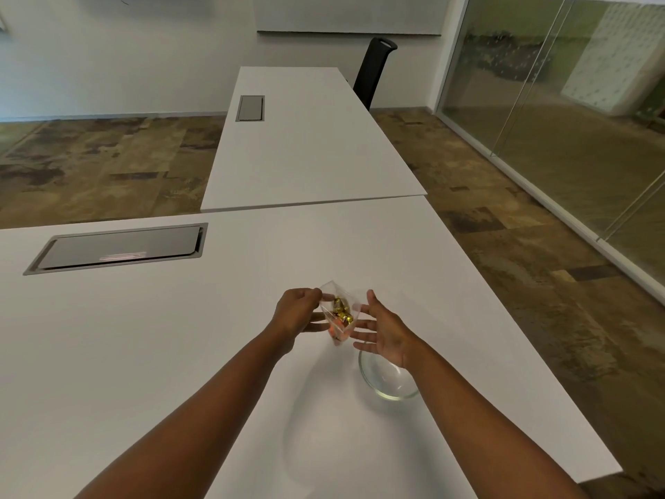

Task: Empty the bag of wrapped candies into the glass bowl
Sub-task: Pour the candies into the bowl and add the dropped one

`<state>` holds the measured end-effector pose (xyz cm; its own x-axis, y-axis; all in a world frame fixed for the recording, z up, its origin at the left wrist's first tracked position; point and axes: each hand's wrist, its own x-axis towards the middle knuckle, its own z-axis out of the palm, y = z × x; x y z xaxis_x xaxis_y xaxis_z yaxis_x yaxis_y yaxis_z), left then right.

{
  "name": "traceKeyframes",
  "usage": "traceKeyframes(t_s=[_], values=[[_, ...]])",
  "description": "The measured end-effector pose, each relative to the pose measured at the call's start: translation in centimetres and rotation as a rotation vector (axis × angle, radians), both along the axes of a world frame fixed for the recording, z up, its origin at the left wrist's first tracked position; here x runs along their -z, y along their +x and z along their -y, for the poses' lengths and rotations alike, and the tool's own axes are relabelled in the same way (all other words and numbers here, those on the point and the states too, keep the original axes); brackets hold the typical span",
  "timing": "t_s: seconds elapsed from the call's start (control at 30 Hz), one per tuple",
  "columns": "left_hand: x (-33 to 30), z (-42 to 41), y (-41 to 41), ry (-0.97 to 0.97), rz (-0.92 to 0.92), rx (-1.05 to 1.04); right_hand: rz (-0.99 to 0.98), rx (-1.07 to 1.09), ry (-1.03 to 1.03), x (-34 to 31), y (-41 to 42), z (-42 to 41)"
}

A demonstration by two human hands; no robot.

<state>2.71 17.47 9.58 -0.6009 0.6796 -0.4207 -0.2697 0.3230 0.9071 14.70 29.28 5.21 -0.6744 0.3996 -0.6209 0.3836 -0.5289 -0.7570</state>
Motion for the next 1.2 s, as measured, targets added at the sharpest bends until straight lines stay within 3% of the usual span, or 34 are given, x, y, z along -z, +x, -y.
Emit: traceKeyframes(t_s=[0.17, 0.37, 0.57, 0.8, 1.07, 1.2], values=[[-0.5, -0.3, 0.6, 0.096, 0.022, 0.123, -0.084, -0.019, -0.151, 0.4, 1.3, -0.4], [0.3, -0.5, 0.8, 0.085, 0.035, 0.187, -0.067, 0.033, 0.027, 1.1, 3.5, -1.5], [0.6, -1.4, 1.5, 0.062, -0.127, 0.257, -0.042, 0.075, 0.132, 0.9, 5.3, -3.0], [1.6, -2.1, 3.0, -0.13, -0.164, 0.423, 0.008, 0.062, 0.28, 0.4, 7.4, -3.9], [4.4, -2.3, 4.6, -0.233, -0.526, 0.345, 0.046, 0.011, 0.503, 0.5, 7.5, -3.4], [4.9, -2.3, 4.6, -0.272, -0.579, 0.341, 0.093, -0.021, 0.592, 0.7, 7.5, -3.4]])
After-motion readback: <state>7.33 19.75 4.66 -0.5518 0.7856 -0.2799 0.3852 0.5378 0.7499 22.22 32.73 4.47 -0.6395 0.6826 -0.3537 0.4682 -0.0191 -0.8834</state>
